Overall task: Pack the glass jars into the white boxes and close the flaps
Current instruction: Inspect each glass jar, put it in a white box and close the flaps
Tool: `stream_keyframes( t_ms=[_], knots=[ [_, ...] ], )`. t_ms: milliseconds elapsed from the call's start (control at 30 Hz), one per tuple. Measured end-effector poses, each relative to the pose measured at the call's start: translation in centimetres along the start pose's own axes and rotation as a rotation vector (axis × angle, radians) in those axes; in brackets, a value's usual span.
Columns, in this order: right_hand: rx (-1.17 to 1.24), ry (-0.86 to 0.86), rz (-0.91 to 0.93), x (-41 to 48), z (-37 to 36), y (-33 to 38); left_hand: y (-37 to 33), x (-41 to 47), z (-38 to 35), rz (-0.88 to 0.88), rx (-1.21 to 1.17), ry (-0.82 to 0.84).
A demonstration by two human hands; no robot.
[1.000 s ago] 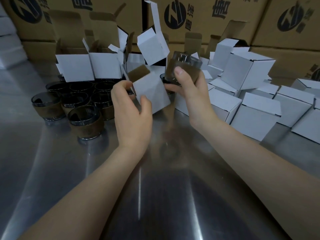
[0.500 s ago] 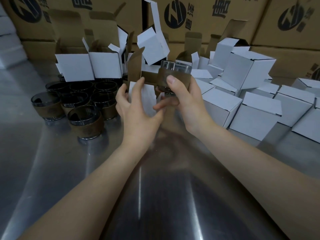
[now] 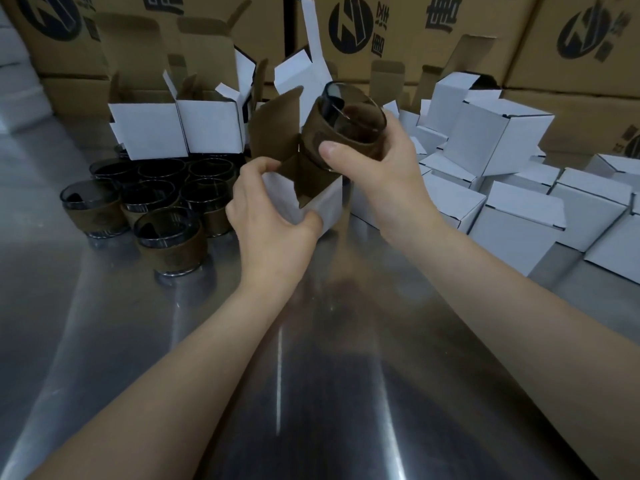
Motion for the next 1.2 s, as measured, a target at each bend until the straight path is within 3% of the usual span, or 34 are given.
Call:
stream_keyframes(
  t_ms=[133,467,1033,1200],
  knots=[
    [-0.147,0.061,0.014,0.4,0.3,0.9,-0.2,-0.2,-0.3,-0.012,-0.003,0.023],
    [-0.276,0.339,-0.152,1.4,1.8,1.1,0.3,-0.2,-0.7,0.014,-0.100,0.083],
    [-0.926,0.266,-0.003,1.6,1.0,2.4,0.2,-0.3,-1.2,-0.070,-0.103,0.111],
    [-0.930,0.291,-0.125,1.7,1.1,1.0,0.0,-0.5,-1.4,-0.077,-0.061,0.133]
  ],
)
Point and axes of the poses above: each hand's wrist, its own x-axis towards the middle knuckle, its own z-axis out of the back of the hand, y = z × x, the point moved 3 cm from there along x, towards the middle knuckle, and after that the axes turned 10 degrees about y, right-handed, at the moved point
